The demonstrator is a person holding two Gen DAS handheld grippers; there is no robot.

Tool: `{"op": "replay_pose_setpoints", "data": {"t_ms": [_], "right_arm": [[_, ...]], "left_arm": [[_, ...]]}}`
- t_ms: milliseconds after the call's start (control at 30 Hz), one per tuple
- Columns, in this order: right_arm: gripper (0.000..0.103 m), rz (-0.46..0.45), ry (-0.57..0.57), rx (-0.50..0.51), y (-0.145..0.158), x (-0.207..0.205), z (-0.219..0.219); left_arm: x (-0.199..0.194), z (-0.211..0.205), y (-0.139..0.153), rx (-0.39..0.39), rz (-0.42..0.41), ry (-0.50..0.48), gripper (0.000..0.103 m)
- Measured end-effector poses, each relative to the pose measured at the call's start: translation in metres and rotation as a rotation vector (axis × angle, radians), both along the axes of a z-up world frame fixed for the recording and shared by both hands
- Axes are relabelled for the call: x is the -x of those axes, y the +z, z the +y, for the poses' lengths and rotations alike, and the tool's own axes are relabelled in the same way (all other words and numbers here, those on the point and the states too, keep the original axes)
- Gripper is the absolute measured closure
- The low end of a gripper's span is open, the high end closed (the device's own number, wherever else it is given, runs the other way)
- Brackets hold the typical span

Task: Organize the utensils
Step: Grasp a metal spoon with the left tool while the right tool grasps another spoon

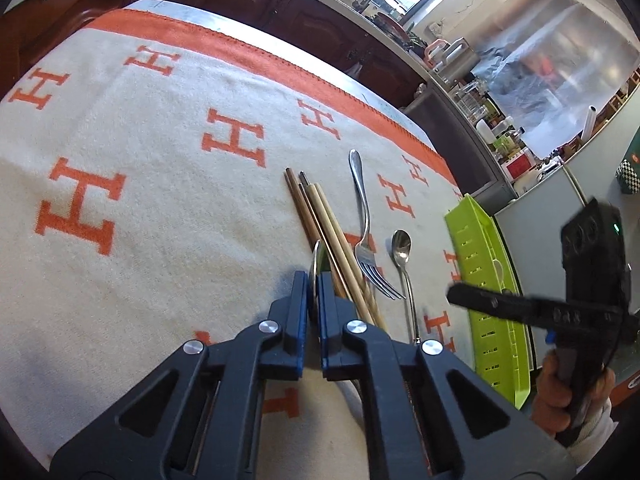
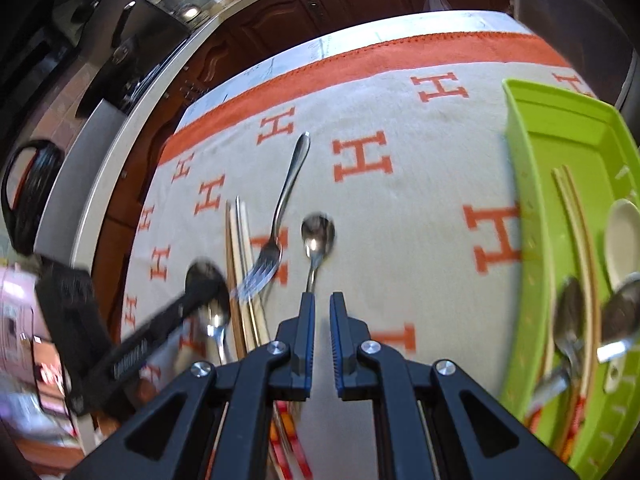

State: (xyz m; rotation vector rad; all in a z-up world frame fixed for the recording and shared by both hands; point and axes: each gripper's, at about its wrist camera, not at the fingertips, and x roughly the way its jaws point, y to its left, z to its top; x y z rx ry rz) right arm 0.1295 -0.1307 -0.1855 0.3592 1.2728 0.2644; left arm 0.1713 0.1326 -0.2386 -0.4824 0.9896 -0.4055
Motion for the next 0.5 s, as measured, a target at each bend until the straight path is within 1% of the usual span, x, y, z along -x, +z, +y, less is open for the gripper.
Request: {"op": "replay_pose_setpoints", "data": {"t_ms": [167,267,300,400,500], "right_arm": [[0.094,-0.004,-0.006,0.023,-0.013,-0.026,0.002],[0.084,0.0,0.006,0.018,-0.02,-0.033,0.004],[0.084,-0.005,0.011,0.025,-0.022,-0.035,0.006],[0.084,-0.041,0.031,0.046,-0.022,-0.037,0.009],[0.083,-0.087,0.084,0.104,-0.022,-0.039,0.02]], "left_arm": [[0.0,0.001,-0.001,0.017,0.045,0.004,0.101],[0.001,0.004,-0.002,0.028,0.059,0.013,0.101],[0.002,0.005,-0.002,0.031,0.061,0.015,0.101],[0.004,0.005,-0.003,0.033,0.062,0.02,0.101],[0.004,0.008,-0.004,0.038,0.065,0.022,0.101]]}}
